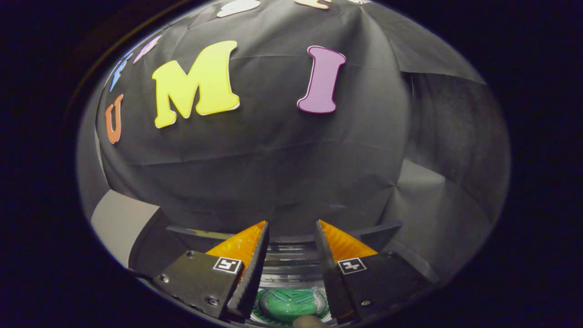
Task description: Put the clothes into the washing machine and then close the washing machine lid.
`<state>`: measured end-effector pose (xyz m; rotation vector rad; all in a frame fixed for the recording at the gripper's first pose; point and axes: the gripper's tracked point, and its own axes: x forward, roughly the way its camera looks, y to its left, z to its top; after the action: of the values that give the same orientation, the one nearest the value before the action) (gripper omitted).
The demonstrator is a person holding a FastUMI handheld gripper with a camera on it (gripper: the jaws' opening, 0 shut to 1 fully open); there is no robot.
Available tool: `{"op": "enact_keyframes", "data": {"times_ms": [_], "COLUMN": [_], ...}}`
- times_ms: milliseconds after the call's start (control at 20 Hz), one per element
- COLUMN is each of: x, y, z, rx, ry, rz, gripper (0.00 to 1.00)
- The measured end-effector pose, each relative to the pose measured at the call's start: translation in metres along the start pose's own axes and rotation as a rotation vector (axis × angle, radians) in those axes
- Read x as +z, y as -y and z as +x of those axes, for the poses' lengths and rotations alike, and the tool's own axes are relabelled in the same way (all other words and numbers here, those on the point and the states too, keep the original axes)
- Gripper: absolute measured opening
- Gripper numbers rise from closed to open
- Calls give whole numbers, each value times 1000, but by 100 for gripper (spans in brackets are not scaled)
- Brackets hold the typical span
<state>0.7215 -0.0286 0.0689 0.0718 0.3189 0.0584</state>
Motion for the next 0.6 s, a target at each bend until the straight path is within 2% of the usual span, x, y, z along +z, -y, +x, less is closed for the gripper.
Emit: {"op": "enact_keyframes", "data": {"times_ms": [350,600], "x": [-4,-4], "y": [-6,-7], "z": [34,32], "rx": [-22,-11], "ry": [-3,48], "rz": [-25,-42], "gripper": [63,64]}}
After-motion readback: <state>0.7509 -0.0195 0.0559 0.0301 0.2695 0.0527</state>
